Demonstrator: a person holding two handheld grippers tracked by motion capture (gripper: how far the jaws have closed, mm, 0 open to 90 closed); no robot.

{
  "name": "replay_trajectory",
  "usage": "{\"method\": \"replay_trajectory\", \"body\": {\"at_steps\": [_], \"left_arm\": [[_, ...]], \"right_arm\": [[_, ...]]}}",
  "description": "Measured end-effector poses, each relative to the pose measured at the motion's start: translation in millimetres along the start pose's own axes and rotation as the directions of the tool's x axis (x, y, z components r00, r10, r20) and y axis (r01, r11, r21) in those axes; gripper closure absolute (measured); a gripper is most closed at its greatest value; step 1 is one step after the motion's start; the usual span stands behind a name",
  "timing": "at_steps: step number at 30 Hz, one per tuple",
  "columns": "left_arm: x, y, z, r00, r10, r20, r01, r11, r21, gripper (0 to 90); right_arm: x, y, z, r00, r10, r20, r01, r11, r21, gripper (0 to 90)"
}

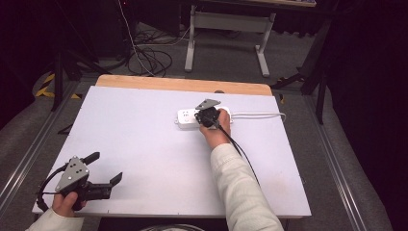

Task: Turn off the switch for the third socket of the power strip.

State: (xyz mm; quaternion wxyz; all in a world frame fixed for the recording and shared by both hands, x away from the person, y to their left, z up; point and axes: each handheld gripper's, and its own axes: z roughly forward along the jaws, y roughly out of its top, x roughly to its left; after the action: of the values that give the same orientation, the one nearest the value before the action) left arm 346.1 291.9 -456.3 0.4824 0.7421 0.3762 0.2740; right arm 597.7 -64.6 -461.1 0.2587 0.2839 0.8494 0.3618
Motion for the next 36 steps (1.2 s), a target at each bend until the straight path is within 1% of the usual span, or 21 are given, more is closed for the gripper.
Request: {"method": "replay_trajectory", "body": {"at_steps": [1,2,3,6,9,11,16,26,27,28,30,31,32,33,34,35,36], "left_arm": [[0.2,0.0,0.0,1.0,0.002,0.0,-0.002,1.0,0.002,1.8],[0.4,0.0,0.0,1.0,0.002,-0.001,-0.002,1.0,0.002,1.8],[0.5,0.0,-0.1,1.0,0.002,-0.003,-0.002,1.0,0.001,1.8],[0.4,0.2,-0.6,1.0,0.006,-0.003,-0.006,1.0,-0.001,1.8],[-0.4,0.3,-0.2,1.0,0.0,0.002,0.0,1.0,-0.001,1.8],[-0.1,0.4,-0.1,1.0,0.009,-0.002,-0.009,1.0,0.001,1.8],[0.0,0.7,0.3,0.9999,0.012,-0.002,-0.012,0.9999,0.002,1.8],[0.0,0.4,0.7,1.0,0.005,0.0,-0.005,1.0,0.003,1.8],[-0.1,0.4,0.6,1.0,0.002,0.002,-0.002,1.0,0.003,1.8],[0.0,0.4,0.6,1.0,0.002,0.001,-0.002,1.0,0.003,1.8],[0.2,0.1,0.8,1.0,0.005,-0.001,-0.005,1.0,0.005,1.8],[0.4,0.2,0.7,1.0,0.004,-0.001,-0.004,1.0,0.005,1.8],[0.3,0.2,0.7,1.0,0.0,0.0,0.0,1.0,0.004,1.8],[0.3,0.3,0.6,1.0,0.0,-0.001,0.0,1.0,0.004,1.8],[0.0,0.3,0.7,1.0,0.001,-0.002,-0.001,1.0,0.005,1.8],[-0.1,0.3,0.8,1.0,0.006,-0.003,-0.006,1.0,0.006,1.8],[-0.2,0.4,0.9,1.0,0.007,-0.002,-0.007,1.0,0.006,1.8]], "right_arm": [[1.3,0.4,-0.9,1.0,-0.007,0.004,0.007,1.0,-0.016,90.0],[1.4,1.1,-2.0,1.0,0.004,-0.003,-0.004,0.999,-0.032,90.0],[0.7,3.4,-4.6,0.9994,0.031,-0.013,-0.031,0.998,-0.054,90.0],[0.3,6.3,-8.1,0.999,0.038,-0.024,-0.039,0.997,-0.06,90.0],[0.3,10.6,-15.1,0.9989,0.039,-0.026,-0.041,0.996,-0.075,90.0],[0.0,12.9,-19.9,0.9988,0.039,-0.028,-0.041,0.996,-0.084,90.0],[-2.2,16.9,-29.4,0.9984,0.042,-0.037,-0.045,0.994,-0.1,90.0],[-4.4,21.2,-40.9,0.9976,0.048,-0.051,-0.054,0.989,-0.135,90.0],[-5.5,22.1,-45.2,0.9962,0.066,-0.057,-0.074,0.986,-0.149,75.8],[-5.5,22.1,-45.2,0.9962,0.066,-0.057,-0.074,0.986,-0.149,75.8],[-6.5,23.0,-50.2,0.9944,0.078,-0.071,-0.088,0.984,-0.157,67.6],[-7.5,23.9,-57.0,0.9948,0.078,-0.065,-0.088,0.982,-0.167,61.7],[-7.5,23.9,-57.0,0.9948,0.078,-0.065,-0.088,0.982,-0.167,61.7],[-8.7,24.7,-64.9,0.9936,0.089,-0.07,-0.1,0.979,-0.179,56.6],[-8.7,24.7,-64.9,0.9936,0.089,-0.07,-0.1,0.979,-0.179,56.6],[-9.3,25.1,-68.8,0.993,0.093,-0.074,-0.105,0.977,-0.185,54.0],[-10.0,25.5,-77.0,0.9919,0.098,-0.081,-0.112,0.975,-0.193,49.1]]}}
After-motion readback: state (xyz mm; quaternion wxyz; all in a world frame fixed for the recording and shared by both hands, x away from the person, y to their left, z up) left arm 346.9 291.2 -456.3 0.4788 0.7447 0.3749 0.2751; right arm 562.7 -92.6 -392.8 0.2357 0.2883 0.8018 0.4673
